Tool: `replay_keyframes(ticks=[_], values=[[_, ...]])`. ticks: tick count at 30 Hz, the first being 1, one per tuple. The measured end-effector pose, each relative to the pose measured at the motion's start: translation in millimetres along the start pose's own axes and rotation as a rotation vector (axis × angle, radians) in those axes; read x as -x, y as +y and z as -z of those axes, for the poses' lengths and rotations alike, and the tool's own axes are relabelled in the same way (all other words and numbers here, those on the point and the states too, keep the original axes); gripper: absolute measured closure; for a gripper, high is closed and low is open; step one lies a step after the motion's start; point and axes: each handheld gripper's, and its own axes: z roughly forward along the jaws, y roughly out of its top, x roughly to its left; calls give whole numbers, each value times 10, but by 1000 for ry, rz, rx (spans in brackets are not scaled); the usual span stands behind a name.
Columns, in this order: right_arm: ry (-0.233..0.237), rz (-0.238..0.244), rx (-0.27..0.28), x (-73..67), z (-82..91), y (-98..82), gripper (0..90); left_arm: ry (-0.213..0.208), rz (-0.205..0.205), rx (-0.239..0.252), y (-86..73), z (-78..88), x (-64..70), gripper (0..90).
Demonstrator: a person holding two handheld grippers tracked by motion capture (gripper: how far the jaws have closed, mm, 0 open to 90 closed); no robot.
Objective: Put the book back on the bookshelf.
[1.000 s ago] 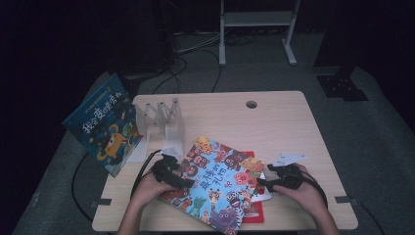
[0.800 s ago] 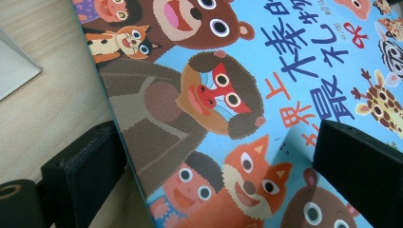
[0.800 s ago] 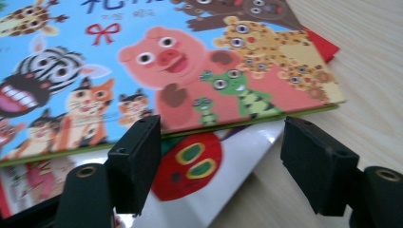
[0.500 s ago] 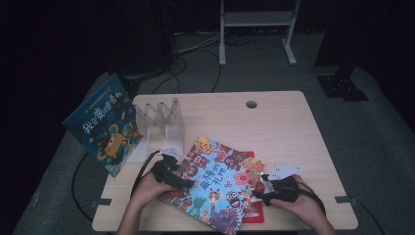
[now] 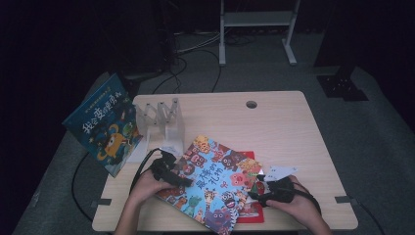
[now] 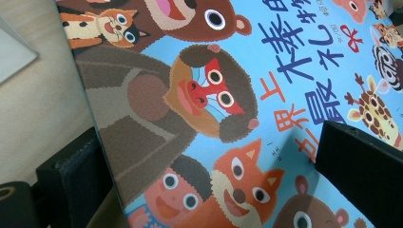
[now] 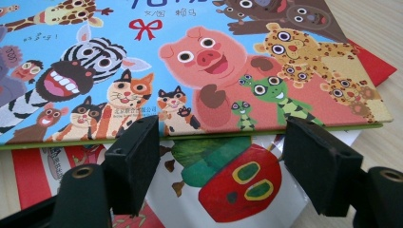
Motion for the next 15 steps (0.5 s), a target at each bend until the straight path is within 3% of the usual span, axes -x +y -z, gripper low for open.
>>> replay_keyframes(ticks=[5, 11, 15], values=[[2, 2, -3, 1, 0, 3, 272, 12, -33, -37, 76, 63, 36, 30], [13, 11, -8, -10, -26, 31, 264, 5, -60, -7, 230, 274, 77, 61], [10, 15, -12, -33, -59, 67, 260, 14, -89, -24, 366, 421, 128, 68]])
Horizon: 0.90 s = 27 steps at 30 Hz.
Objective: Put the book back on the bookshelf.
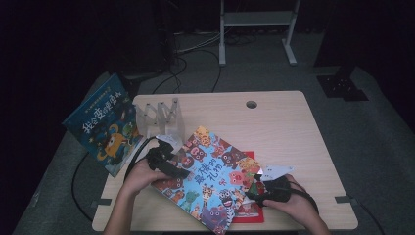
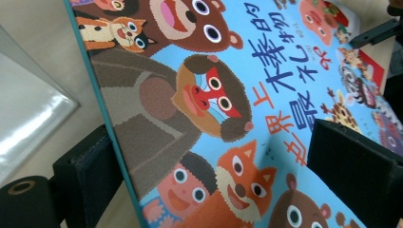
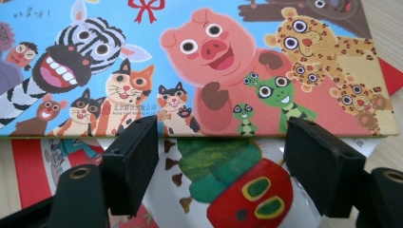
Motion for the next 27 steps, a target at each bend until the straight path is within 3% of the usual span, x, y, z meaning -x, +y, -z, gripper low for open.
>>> replay_keyframes(ticks=[10, 19, 27], values=[[-16, -14, -1, -55, -111, 102, 238, 35, -53, 3, 295, 343, 106, 140], [-46, -35, 7, -126, -205, 176, 216, 47, -87, 12, 565, 549, 211, 226], [-71, -43, 31, -183, -304, 239, 195, 17, -128, 34, 819, 689, 341, 350]])
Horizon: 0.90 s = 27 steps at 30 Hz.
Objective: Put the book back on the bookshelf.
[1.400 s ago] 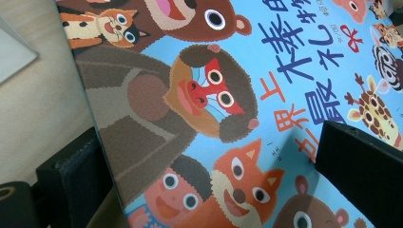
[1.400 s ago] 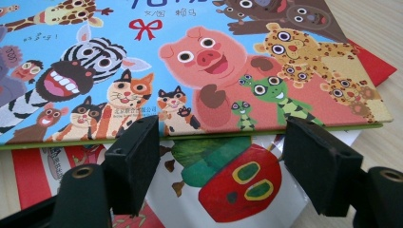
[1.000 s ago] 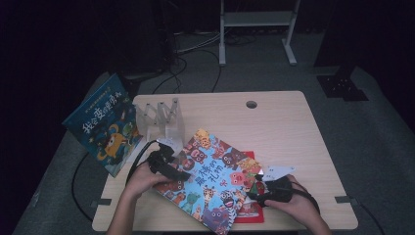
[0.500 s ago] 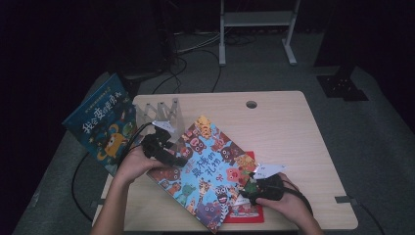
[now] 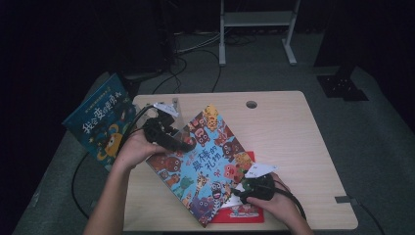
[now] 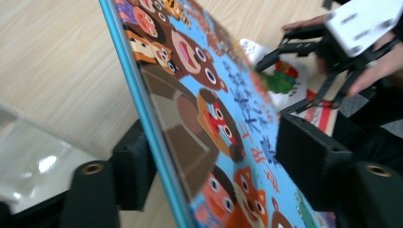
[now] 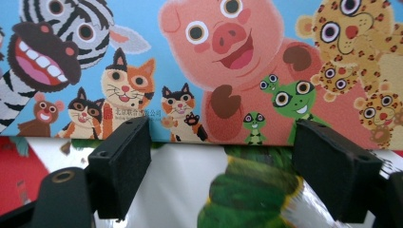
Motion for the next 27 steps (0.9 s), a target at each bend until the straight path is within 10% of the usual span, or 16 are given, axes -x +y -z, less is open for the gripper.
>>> replay_keyframes(ticks=[16, 27], values=[[-6, -26, 42, -128, -195, 124, 207, 65, 11, -60, 354, 130, 124, 630], [-2, -32, 38, -66, -151, 114, 303, 9, 19, -59, 444, 179, 140, 702]])
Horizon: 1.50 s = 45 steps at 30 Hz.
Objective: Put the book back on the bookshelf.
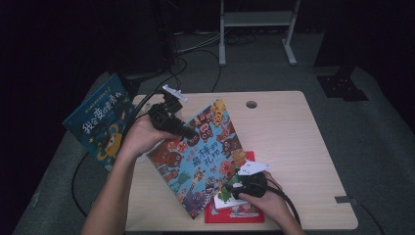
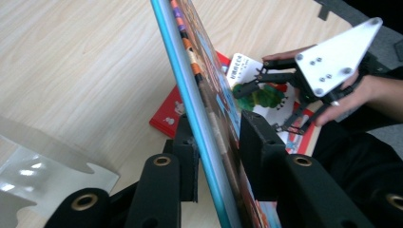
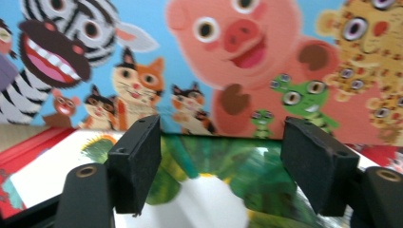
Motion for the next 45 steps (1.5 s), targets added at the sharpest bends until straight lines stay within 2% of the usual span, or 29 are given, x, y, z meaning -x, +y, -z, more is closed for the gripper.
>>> replay_keyframes(ticks=[1, 4, 7, 12, 14, 19, 23, 26, 31, 36, 45], values=[[-8, 4, 5, 30, 17, -6, 314, -16, -11, 5, 8, 15, 9, 714], [-36, -3, 10, 126, 74, -29, 320, -14, -31, -4, 44, 51, 57, 736], [-72, -37, 30, 273, 181, -71, 328, -8, -38, -18, 74, 84, 76, 755], [-163, -136, 63, 616, 397, -179, 332, -17, -68, -34, 118, 138, 150, 801], [-212, -166, 69, 791, 473, -242, 334, 1, -93, -48, 135, 149, 206, 803], [-298, -240, 56, 1130, 591, -355, 332, 46, -115, -68, 164, 187, 297, 804], [-353, -300, 42, 1379, 638, -431, 331, 66, -101, -88, 148, 265, 287, 804], [-380, -334, 42, 1502, 629, -480, 331, 77, -88, -89, 97, 343, 262, 804], [-410, -360, 12, 1606, 581, -552, 324, 105, -55, -86, -23, 495, 205, 804], [-425, -353, -11, 1629, 518, -575, 322, 128, -13, -79, -176, 638, 150, 803], [-437, -345, -38, 1651, 493, -571, 304, 178, 79, -36, -568, 914, 39, 803]])
